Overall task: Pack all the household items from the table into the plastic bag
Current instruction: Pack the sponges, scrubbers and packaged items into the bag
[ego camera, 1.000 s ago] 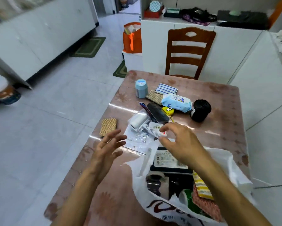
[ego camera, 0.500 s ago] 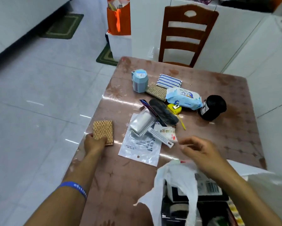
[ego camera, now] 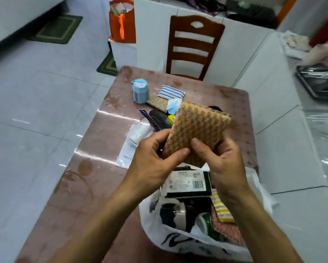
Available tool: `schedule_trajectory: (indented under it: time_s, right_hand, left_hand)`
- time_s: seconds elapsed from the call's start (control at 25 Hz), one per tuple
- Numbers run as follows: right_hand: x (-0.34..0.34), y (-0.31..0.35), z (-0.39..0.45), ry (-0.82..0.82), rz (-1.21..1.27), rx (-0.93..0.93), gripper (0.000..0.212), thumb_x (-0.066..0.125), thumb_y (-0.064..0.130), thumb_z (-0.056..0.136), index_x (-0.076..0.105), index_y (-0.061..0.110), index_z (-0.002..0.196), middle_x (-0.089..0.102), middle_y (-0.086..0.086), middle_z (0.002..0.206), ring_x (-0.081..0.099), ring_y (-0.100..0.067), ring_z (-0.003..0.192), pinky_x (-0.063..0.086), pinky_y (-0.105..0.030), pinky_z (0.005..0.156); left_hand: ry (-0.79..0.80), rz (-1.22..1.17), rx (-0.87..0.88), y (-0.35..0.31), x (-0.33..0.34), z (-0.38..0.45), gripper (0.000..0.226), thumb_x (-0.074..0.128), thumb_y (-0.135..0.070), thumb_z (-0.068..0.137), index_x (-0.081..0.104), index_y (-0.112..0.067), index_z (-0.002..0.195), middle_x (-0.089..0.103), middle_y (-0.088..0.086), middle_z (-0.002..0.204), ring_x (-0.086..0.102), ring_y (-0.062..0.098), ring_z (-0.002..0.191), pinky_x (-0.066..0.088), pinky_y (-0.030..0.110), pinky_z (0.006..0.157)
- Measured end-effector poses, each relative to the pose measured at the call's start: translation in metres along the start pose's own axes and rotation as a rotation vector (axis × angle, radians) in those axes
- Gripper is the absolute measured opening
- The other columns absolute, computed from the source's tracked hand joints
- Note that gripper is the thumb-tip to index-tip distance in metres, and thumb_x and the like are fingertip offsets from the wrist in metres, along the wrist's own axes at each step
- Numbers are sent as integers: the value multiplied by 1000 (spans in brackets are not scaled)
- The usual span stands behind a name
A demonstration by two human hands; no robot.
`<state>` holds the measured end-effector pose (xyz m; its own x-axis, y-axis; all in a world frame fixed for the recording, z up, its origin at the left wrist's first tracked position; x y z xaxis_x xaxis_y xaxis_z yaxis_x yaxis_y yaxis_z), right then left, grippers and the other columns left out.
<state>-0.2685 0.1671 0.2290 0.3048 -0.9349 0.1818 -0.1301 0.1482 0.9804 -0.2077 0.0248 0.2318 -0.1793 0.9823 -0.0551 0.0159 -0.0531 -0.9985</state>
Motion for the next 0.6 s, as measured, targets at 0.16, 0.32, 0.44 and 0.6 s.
schedule_trajectory:
  time_s: [0.16,0.32,0.44,0.6]
  right_hand:
    - [-71,-6,-21,-57,-282,113,30,63,4,87,64,27,105,75,9,95,70,-11,92,56,-29,72]
    - [-83,-47,-37,491,-1156,67,43,58,21,79,48,39,116,62,-1,108,61,-21,92,53,-38,78]
    - [-78,-70,-46,666,-1473,-145,34,59,14,85,58,30,114,63,5,112,61,-19,97,52,-35,77]
    - [-88,-85,-38,733,-1593,-31,13,58,31,89,64,26,100,67,0,103,63,-22,91,51,-35,73]
  left_hand:
    - [-92,744,43,31,20,-50,84,80,-46,68,37,-39,140,41,-10,140,43,10,125,43,29,99]
    - [-369,377,-138,49,17,-71,26,68,-16,85,63,-33,105,67,-6,79,61,9,64,52,32,56]
    - [-470,67,-98,36,16,-69,30,55,9,86,70,-17,86,59,-1,55,43,9,44,35,18,43]
    - [-431,8,-78,31,25,-66,26,58,10,87,69,-13,85,63,4,58,43,12,41,36,19,41]
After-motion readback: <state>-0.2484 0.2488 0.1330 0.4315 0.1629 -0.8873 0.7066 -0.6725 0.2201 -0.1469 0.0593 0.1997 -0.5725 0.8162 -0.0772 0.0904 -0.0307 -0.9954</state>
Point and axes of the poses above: each hand's wrist, its own z-axis towards the middle knuckle, its own x-axis out of the palm, y = z × x, the point moved 3 cm from there along z, towards the middle knuckle
